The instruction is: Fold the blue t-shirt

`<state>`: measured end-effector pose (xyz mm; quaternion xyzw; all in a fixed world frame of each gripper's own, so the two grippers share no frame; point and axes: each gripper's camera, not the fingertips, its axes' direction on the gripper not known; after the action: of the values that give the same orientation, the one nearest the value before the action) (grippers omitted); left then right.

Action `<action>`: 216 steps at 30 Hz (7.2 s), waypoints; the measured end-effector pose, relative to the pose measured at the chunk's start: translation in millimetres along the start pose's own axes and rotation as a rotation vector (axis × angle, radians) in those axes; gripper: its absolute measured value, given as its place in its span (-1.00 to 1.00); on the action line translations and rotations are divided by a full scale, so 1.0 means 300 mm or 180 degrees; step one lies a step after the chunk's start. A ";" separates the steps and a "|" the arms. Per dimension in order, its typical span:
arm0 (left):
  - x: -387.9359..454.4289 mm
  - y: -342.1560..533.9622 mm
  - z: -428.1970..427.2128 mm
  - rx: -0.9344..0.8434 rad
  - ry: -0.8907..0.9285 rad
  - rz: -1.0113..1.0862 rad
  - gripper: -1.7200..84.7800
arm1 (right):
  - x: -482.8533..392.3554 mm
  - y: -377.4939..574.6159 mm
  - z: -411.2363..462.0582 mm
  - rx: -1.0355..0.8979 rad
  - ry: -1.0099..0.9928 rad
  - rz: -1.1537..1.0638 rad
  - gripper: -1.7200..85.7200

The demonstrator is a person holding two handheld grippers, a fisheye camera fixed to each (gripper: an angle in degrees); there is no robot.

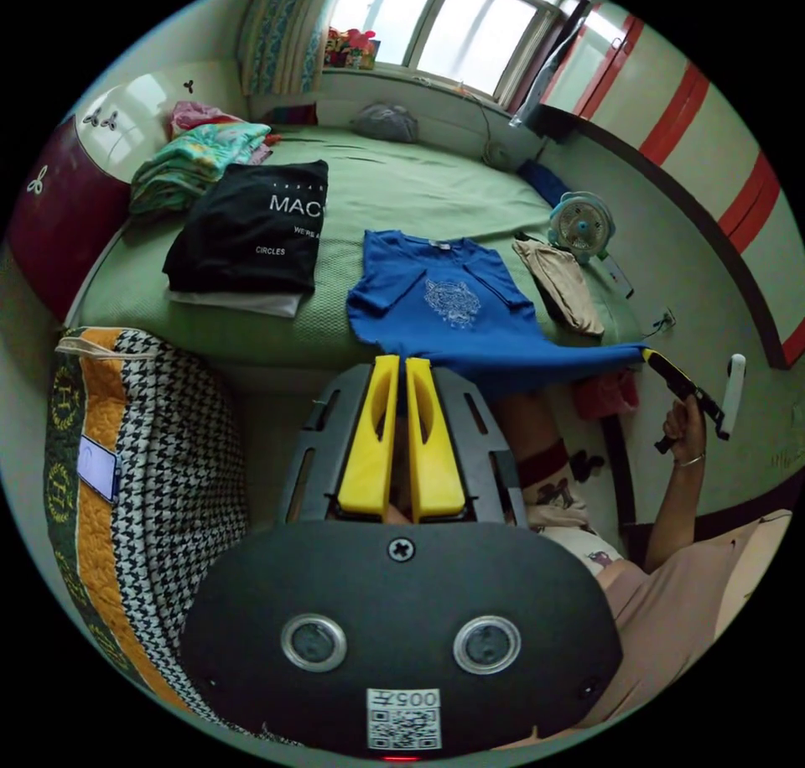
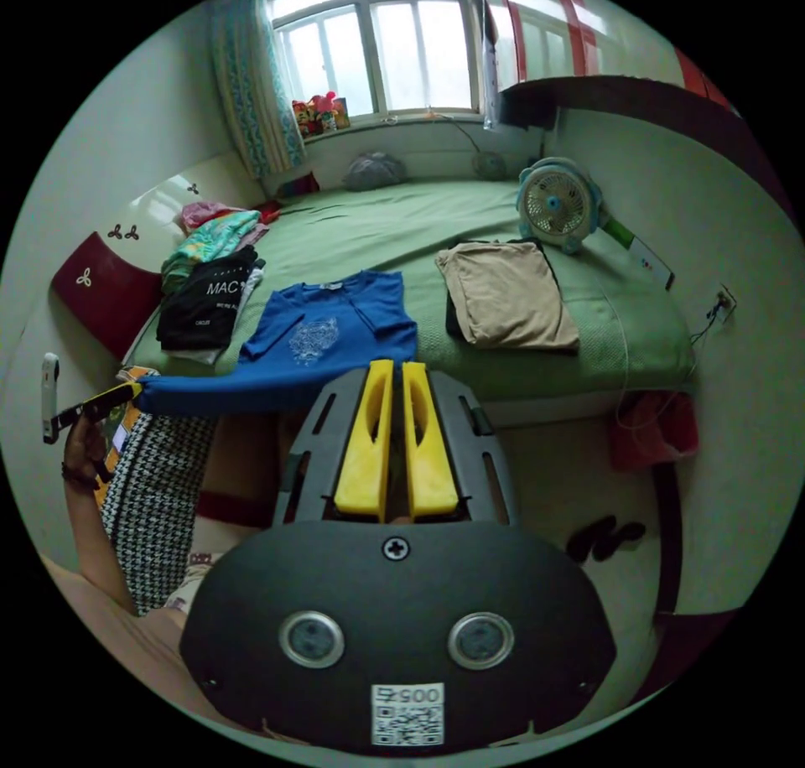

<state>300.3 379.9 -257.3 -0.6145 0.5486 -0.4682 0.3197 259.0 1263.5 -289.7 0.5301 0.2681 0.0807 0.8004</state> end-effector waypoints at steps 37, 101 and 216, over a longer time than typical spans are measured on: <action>-0.134 -0.868 0.834 -0.0352 -0.0373 0.0322 -0.75 | -0.120 -0.802 1.048 -0.0440 0.0284 -0.0358 -0.86; 0.343 -1.512 1.753 -0.0307 -0.0345 0.0183 -0.97 | -0.296 -1.201 1.744 -0.0631 0.0278 -0.0841 -0.98; 0.060 -0.450 1.395 -0.0256 0.0001 -0.0576 -0.91 | -1.278 -1.761 1.920 -0.1135 -0.0578 -0.1542 -0.78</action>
<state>737.9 337.9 -280.4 -0.6738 0.5092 -0.4729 0.2511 150.3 416.6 -459.6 0.3071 0.2956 -0.1143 0.8973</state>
